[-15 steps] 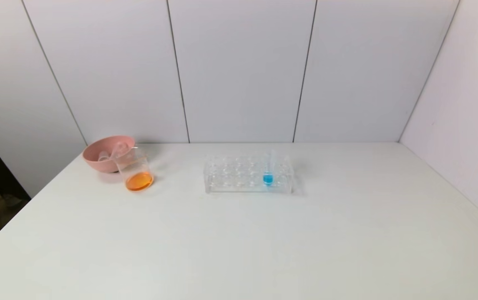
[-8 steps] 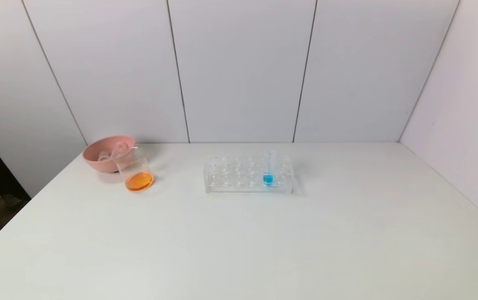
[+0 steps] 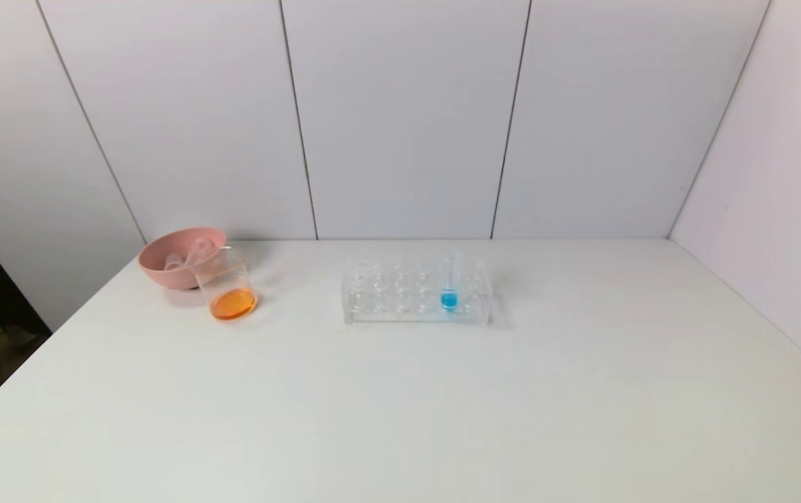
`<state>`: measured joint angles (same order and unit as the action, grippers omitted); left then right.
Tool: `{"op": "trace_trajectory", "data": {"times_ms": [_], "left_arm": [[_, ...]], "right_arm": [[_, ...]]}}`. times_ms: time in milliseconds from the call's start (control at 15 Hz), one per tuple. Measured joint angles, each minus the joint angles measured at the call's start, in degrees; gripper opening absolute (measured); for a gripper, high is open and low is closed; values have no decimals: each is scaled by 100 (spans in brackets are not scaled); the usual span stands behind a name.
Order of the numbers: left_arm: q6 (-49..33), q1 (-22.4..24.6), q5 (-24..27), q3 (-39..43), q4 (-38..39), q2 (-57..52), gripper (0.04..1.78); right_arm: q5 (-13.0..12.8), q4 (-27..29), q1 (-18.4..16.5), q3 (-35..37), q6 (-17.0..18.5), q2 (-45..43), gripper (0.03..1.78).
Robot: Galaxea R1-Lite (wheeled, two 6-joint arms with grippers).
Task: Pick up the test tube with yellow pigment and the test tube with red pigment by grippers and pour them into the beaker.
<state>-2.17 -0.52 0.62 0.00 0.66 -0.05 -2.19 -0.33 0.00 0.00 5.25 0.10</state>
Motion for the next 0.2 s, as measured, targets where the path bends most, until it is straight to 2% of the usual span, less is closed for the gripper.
{"op": "trace_trajectory", "data": {"times_ms": [200], "left_arm": [[0, 0, 0, 0, 0, 0, 176]], "right_arm": [[2, 0, 0, 0, 1, 0, 171]]}}
